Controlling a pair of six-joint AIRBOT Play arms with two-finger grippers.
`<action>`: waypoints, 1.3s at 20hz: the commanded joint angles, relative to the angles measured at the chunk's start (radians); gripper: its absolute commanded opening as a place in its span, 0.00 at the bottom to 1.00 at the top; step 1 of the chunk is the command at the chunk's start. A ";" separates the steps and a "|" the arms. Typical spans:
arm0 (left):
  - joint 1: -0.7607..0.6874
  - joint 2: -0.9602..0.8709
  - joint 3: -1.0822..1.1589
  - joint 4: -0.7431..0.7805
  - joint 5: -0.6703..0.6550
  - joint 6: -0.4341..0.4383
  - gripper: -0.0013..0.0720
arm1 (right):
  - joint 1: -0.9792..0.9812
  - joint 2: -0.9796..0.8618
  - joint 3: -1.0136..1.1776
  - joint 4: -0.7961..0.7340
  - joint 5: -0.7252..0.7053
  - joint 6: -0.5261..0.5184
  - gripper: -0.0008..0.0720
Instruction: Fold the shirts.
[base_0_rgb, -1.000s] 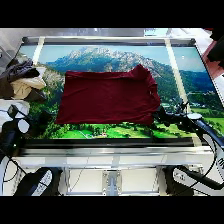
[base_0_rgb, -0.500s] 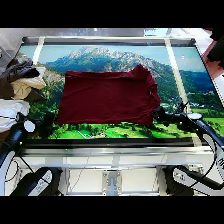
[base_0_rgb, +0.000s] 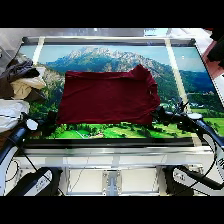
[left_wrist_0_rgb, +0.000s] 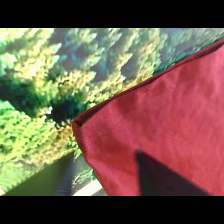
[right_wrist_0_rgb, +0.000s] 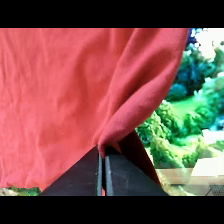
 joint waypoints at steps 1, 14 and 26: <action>0.000 -0.035 0.000 -0.078 0.028 0.079 0.38 | -0.001 0.001 0.000 0.034 0.000 -0.017 0.05; 0.000 0.167 0.636 -0.092 -0.167 0.684 0.03 | -0.089 0.457 0.177 0.000 0.192 -0.022 0.05; 0.000 0.492 1.100 0.021 -0.200 0.789 0.03 | -0.266 0.872 1.023 -0.427 0.161 0.213 0.04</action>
